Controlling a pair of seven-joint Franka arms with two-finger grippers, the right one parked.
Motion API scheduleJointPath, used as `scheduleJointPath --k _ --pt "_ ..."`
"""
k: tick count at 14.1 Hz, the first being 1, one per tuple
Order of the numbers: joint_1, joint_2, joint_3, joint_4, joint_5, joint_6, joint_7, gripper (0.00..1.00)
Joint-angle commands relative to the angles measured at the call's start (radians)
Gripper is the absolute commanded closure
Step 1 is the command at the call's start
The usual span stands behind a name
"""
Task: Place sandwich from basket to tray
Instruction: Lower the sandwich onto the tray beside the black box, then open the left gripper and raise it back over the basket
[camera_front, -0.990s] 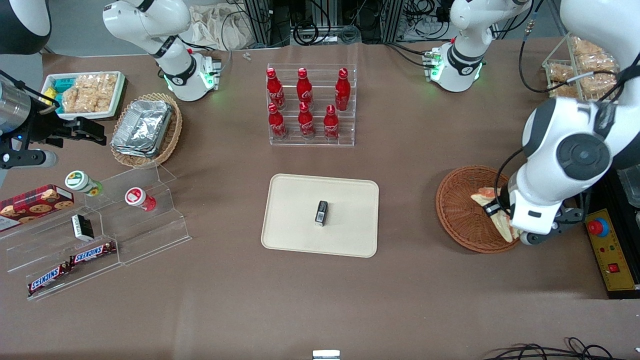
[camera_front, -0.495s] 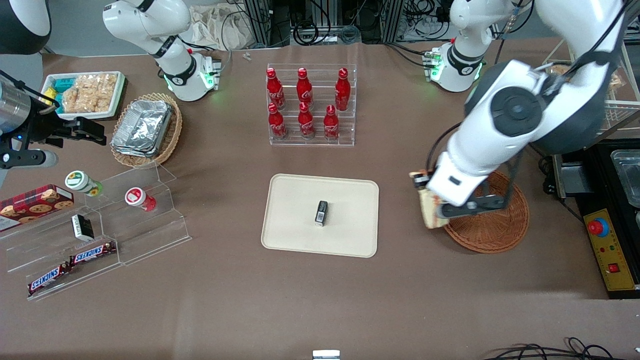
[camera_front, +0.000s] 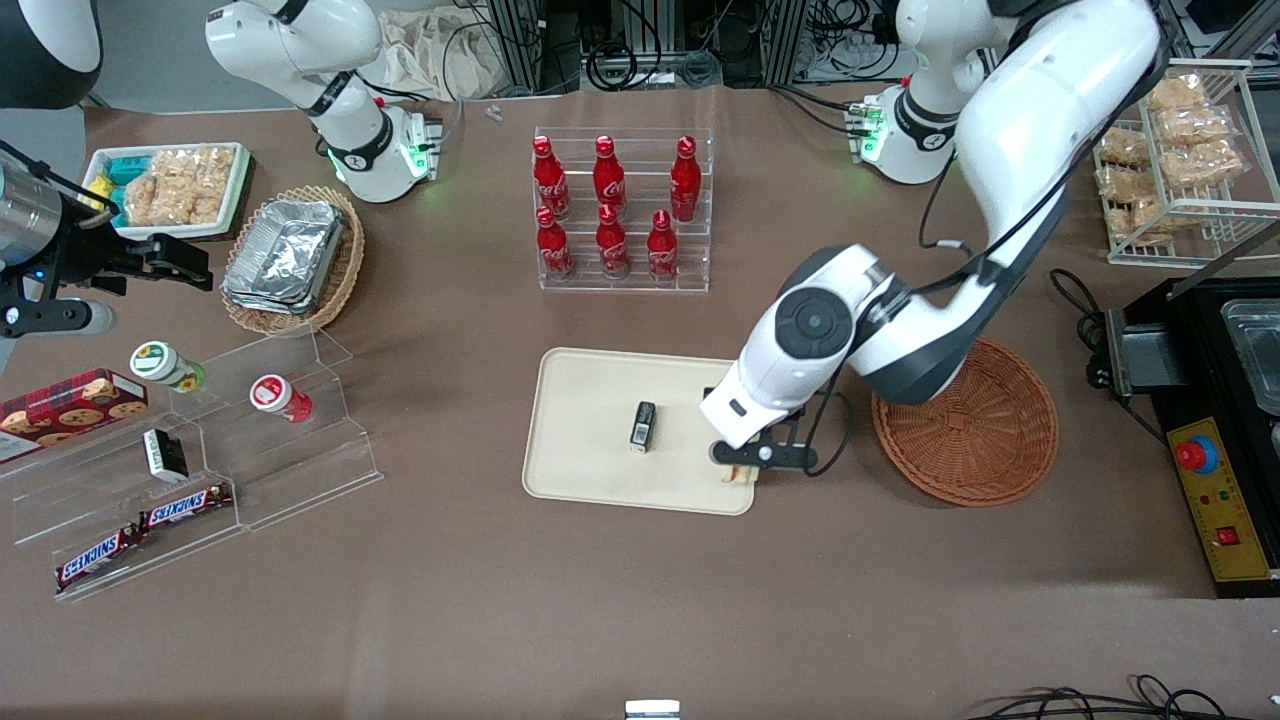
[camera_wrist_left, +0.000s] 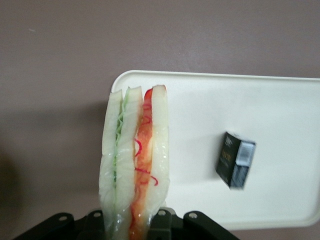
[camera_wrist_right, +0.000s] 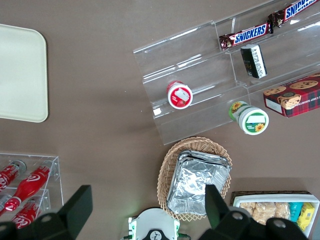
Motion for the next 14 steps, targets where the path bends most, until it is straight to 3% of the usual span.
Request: scheduleJointPath --k 1,4,6,7,8,9,14 --pt "-0.079 0.052 0.085 0.03 0.021 0.057 0.004 1.0" --pt "-0.207 0.086 0.214 0.032 0.02 0.129 -0.008 1.0" --pt "-0.242 0.091 0.245 0.029 0.009 0.142 -0.01 1.0" --pt "-0.241 0.1 0.248 0.029 0.007 0.142 -0.01 0.81" --pt "-0.241 0.1 0.25 0.027 0.007 0.142 -0.01 0.32" --pt "-0.239 0.1 0.25 0.024 0.007 0.137 -0.007 0.0" --pt "-0.23 -0.004 0.248 0.032 0.004 0.09 -0.011 0.0"
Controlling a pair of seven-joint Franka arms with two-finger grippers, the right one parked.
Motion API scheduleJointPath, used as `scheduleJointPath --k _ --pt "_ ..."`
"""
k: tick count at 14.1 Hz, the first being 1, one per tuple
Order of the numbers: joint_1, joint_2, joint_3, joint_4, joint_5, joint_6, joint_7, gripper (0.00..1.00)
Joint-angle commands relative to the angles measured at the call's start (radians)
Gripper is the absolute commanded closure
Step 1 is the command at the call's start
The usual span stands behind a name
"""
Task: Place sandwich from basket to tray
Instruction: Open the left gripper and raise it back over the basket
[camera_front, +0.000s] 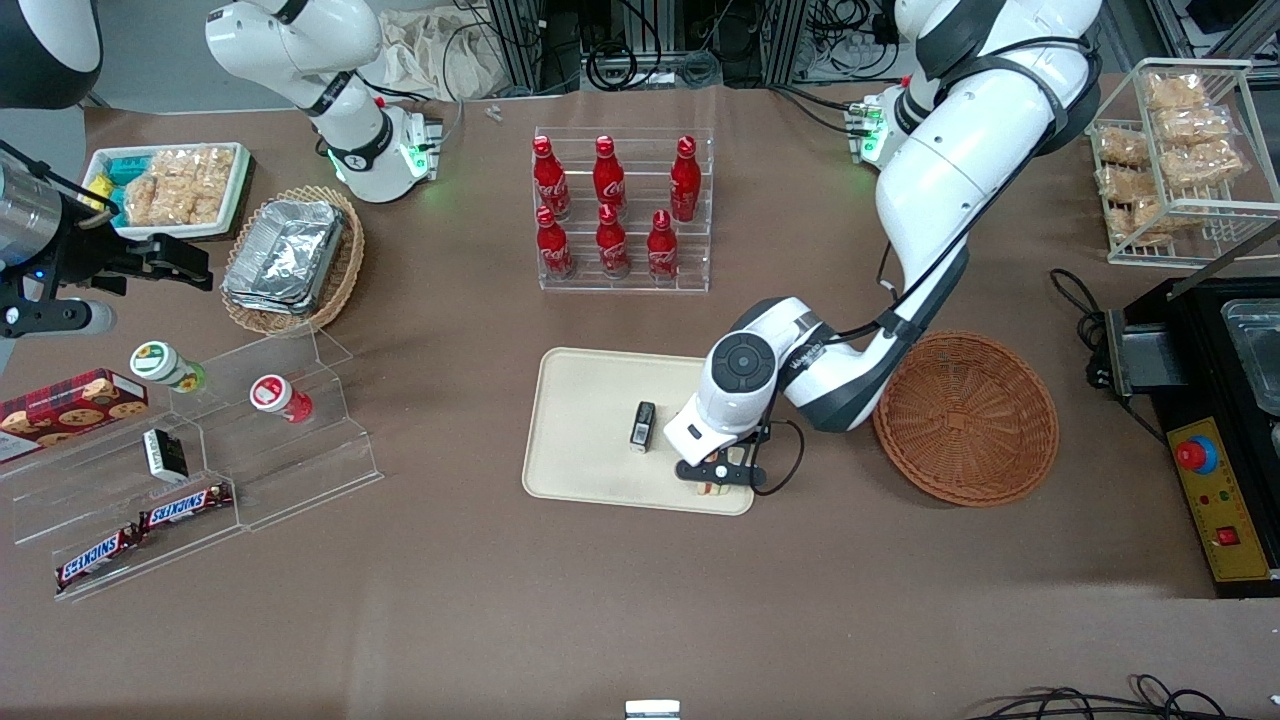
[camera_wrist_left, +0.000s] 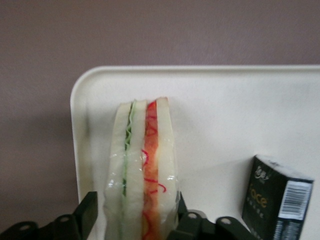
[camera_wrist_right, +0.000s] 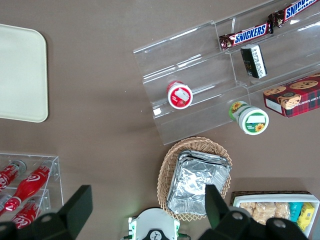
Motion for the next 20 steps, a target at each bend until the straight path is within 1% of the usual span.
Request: scheduleJointPath --k 1,2,3,5,6,8,9,11,12,14,16,18,20 --pt "-0.002 -0.123 0.007 0.0 -0.003 -0.116 -0.009 0.0" --pt "-0.001 -0.169 0.008 -0.002 -0.012 -0.165 -0.008 0.0" --pt "0.001 -0.212 0.011 -0.005 -0.059 -0.201 -0.002 0.0" --pt "-0.001 -0.316 0.103 -0.046 -0.177 -0.239 0.055 0.0" --pt "0.001 -0.381 0.12 -0.089 -0.229 -0.243 0.133 0.0" --pt "-0.002 -0.517 0.227 -0.205 -0.338 -0.234 0.263 0.0" --pt "-0.001 -0.58 0.256 -0.257 -0.375 -0.229 0.329 0.0" --pt "-0.002 -0.675 0.348 -0.334 -0.441 -0.23 0.473 0.0" --pt "-0.002 -0.709 0.381 -0.359 -0.463 -0.232 0.539 0.0" --pt "-0.004 -0.752 0.454 -0.388 -0.481 -0.246 0.679 0.0" --pt "-0.004 -0.768 0.514 -0.399 -0.483 -0.282 0.808 0.0" --pt "-0.004 -0.779 0.589 -0.387 -0.483 -0.328 0.933 0.0" --pt "-0.005 -0.767 0.649 -0.323 -0.483 -0.39 1.001 0.0"
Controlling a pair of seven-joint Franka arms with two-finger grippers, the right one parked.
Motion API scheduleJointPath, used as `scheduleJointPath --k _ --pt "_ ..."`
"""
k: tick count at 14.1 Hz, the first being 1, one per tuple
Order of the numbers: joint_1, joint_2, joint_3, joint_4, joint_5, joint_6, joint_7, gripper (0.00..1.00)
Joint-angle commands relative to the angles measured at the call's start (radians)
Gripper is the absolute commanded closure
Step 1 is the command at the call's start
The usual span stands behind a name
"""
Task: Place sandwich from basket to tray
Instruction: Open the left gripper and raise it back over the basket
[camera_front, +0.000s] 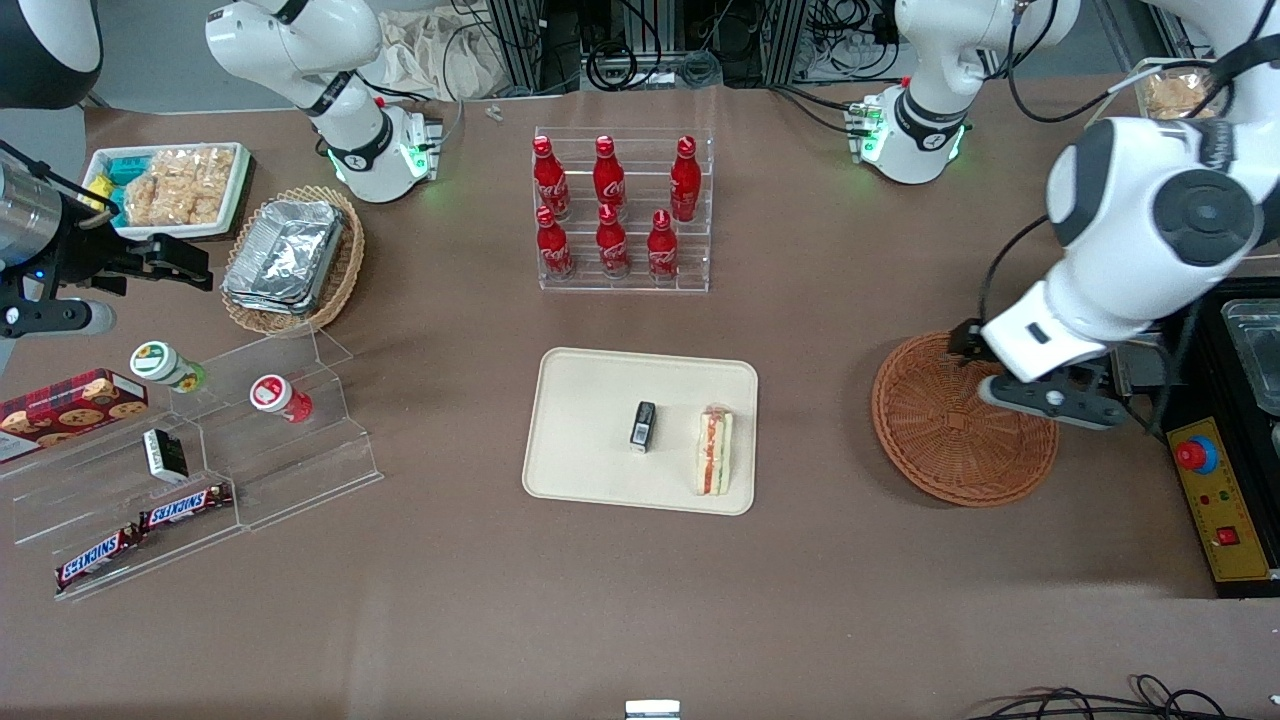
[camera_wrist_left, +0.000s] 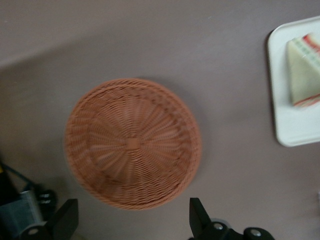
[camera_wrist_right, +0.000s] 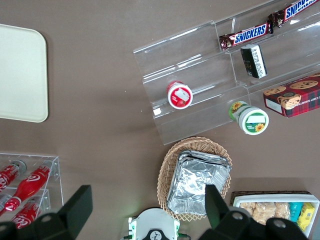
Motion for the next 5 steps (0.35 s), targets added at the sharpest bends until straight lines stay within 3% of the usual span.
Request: scheduleJointPath --k 1,5 --pt "-0.011 0.014 0.054 0.09 -0.017 -0.105 0.079 0.0" --pt "-0.013 0.08 0.052 0.223 -0.018 -0.154 0.075 0.0"
